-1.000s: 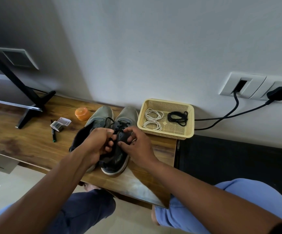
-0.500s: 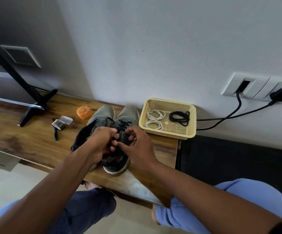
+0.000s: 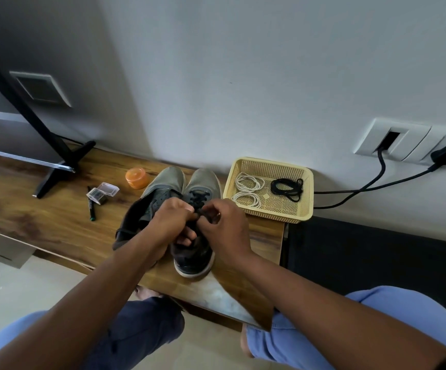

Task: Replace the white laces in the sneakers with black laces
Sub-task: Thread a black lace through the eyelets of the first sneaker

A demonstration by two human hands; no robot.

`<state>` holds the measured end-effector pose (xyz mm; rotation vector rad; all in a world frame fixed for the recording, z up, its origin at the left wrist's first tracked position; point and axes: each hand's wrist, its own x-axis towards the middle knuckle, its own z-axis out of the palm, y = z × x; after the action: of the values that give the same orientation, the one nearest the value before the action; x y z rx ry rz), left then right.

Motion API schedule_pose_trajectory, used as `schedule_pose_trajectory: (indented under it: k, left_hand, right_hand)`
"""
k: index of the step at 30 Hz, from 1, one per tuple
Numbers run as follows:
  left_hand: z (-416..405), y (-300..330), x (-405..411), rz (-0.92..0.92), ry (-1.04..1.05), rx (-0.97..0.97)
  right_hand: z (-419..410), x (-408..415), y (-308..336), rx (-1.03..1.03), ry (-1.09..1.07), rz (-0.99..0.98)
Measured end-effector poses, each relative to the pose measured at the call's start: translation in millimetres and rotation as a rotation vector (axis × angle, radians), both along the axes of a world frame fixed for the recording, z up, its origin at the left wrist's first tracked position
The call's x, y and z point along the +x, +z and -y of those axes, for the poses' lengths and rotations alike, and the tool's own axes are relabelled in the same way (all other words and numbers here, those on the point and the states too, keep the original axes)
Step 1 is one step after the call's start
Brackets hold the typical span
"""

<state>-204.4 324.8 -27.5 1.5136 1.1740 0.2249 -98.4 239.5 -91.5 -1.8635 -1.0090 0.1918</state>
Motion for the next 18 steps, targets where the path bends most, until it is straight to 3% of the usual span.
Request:
schedule_pose_trajectory:
  k: [4,8,18]
  left_hand:
    - [4,-3,-1,-0.194,-0.130,0.403]
    - [4,-10,-2,-0.265,-0.188,0.650]
    - [5,-15,-1,-0.169,-0.174,0.713]
  right_hand:
    - [0,8,3,-0.065,0.005,-0.168]
    - [-1,17,7,-0.113,0.028,-0.394]
    - [5,20,17,-0.118,0.051,-0.804]
